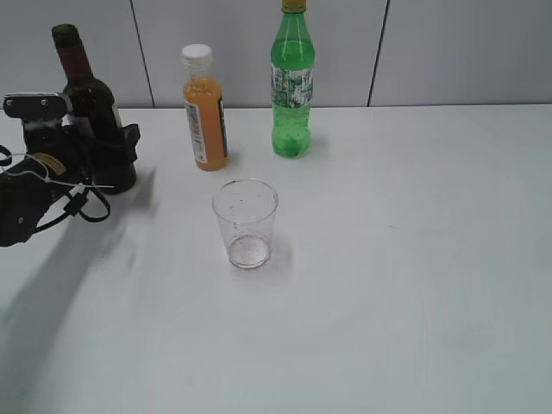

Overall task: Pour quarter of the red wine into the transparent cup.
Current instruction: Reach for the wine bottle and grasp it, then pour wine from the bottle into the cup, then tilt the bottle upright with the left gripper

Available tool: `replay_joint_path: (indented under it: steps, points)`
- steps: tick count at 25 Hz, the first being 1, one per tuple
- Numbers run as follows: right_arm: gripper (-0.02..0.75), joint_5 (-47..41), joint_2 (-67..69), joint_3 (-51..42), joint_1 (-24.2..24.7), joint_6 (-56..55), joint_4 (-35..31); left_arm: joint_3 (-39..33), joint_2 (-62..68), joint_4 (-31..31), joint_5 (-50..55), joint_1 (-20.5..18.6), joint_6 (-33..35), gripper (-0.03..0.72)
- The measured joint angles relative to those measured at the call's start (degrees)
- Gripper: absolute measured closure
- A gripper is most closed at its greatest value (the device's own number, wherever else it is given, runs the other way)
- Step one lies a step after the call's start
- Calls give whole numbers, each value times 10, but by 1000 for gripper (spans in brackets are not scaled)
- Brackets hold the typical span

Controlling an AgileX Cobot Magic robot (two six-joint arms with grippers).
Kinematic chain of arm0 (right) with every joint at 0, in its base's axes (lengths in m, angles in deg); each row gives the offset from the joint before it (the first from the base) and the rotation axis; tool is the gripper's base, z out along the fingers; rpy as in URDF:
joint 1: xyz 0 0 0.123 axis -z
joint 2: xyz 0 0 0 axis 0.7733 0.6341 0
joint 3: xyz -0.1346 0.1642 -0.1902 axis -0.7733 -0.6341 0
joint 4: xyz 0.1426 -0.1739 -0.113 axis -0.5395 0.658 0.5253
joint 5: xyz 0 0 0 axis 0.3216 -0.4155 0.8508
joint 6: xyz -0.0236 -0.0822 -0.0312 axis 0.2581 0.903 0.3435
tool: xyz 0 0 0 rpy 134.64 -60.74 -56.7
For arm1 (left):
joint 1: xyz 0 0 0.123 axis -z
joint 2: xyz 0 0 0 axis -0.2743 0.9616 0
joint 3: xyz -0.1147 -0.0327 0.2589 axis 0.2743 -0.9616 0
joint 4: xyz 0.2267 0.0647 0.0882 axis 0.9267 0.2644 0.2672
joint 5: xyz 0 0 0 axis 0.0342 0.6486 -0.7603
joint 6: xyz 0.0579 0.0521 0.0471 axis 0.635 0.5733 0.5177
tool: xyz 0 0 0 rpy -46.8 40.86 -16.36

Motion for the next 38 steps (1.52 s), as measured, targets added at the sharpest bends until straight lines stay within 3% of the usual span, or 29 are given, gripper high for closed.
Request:
replay_joint_path:
  steps: [2,10,17,25,33,38]
  points:
    - [153,0,0,0,0,0,0,0,0,1,0,1,1,119]
    - [153,0,0,0,0,0,0,0,-1,-5,2,4,6,119]
    - [153,0,0,0,0,0,0,-65,-66,-91,46,24,100,131]
    - [153,0,0,0,0,0,0,-127,-176,-192,54,81,258,132]
    - [153,0,0,0,0,0,0,-132,-200,-355,48,190,521,132]
    - [153,0,0,0,0,0,0,-132,-200,-442,47,229,651,132]
